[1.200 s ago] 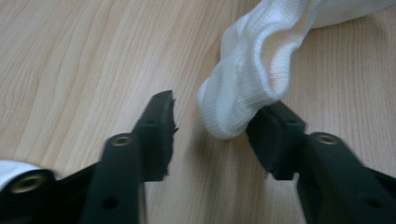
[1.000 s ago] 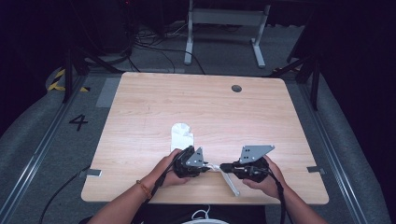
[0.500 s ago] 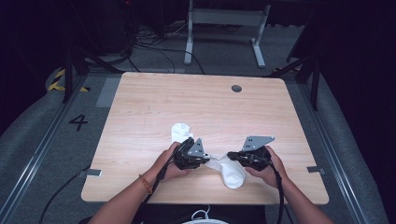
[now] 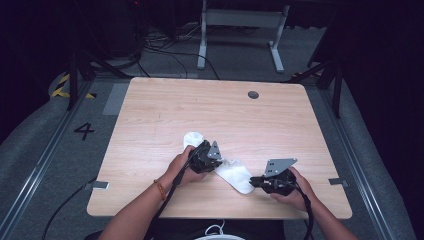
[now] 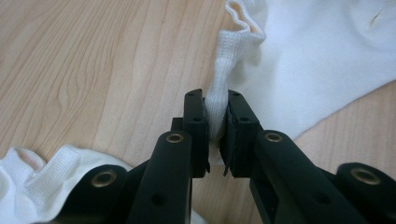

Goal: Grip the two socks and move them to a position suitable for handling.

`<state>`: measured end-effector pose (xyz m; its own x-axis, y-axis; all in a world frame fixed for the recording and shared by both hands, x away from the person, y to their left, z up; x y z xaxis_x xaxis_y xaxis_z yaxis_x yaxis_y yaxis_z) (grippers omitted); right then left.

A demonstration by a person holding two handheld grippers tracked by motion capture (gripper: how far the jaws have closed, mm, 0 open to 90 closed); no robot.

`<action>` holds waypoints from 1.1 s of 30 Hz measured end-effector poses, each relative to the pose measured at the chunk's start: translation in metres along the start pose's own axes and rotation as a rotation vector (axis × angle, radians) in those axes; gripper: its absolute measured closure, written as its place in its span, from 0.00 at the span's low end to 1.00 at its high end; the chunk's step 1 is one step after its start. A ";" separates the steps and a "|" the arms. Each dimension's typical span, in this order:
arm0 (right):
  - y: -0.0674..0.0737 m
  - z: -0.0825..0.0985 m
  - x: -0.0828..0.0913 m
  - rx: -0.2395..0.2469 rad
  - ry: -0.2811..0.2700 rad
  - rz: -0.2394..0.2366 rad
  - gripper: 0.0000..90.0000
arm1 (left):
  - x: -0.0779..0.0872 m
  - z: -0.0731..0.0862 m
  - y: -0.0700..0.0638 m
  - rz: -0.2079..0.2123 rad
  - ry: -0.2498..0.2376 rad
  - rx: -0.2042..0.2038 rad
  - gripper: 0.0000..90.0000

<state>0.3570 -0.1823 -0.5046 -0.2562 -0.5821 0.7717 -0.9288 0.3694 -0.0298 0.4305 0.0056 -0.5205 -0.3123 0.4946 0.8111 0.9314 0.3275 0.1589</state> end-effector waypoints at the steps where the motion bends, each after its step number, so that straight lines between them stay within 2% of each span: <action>1: 0.001 0.003 -0.003 0.004 0.020 0.000 0.93 | -0.001 0.000 0.001 -0.001 0.004 -0.003 0.91; 3: 0.002 0.006 -0.008 0.002 0.037 -0.009 0.93 | -0.002 -0.001 0.001 -0.005 0.005 0.004 0.91; 8: 0.000 0.007 -0.012 -0.010 0.041 -0.010 0.93 | -0.005 -0.004 0.005 -0.015 0.010 -0.013 0.93; 11: 0.001 0.006 -0.009 0.007 0.050 0.005 0.90 | -0.006 -0.005 0.005 -0.012 0.015 -0.024 0.94; 13: 0.002 0.002 -0.002 0.010 0.015 0.003 0.89 | -0.007 -0.005 0.006 -0.006 0.012 -0.024 0.94; 15: 0.006 -0.001 0.002 0.018 -0.026 -0.025 0.88 | -0.007 -0.006 0.007 -0.006 0.011 -0.021 0.94; 20: 0.012 0.002 -0.007 0.057 0.013 -0.027 0.82 | -0.008 -0.007 0.009 0.004 0.030 -0.038 0.94; 25: 0.009 0.005 -0.014 0.063 0.042 -0.014 0.87 | -0.009 -0.009 0.010 0.022 0.029 -0.027 0.95; 27: 0.008 0.005 -0.015 0.049 0.036 -0.005 0.91 | -0.009 -0.009 0.012 0.030 0.024 -0.024 0.95; 30: 0.008 0.004 -0.014 0.069 0.055 0.013 0.96 | -0.010 -0.009 0.014 0.035 0.021 -0.006 0.95; 33: 0.009 0.005 -0.014 0.060 0.049 0.007 0.99 | -0.013 -0.011 0.016 0.048 0.010 0.012 0.95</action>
<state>0.3512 -0.1745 -0.5189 -0.2504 -0.5427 0.8017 -0.9418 0.3282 -0.0719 0.4511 -0.0045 -0.5221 -0.2657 0.5015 0.8233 0.9428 0.3134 0.1134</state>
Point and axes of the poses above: each handheld gripper's, and its own axes: x roughly backward along the jaws, z roughly out of its underside, y roughly to its left, the point moved 7 cm from there along -x, roughly forward along the jaws, and after that the axes turned 3 degrees about y, right-handed, at the moved point
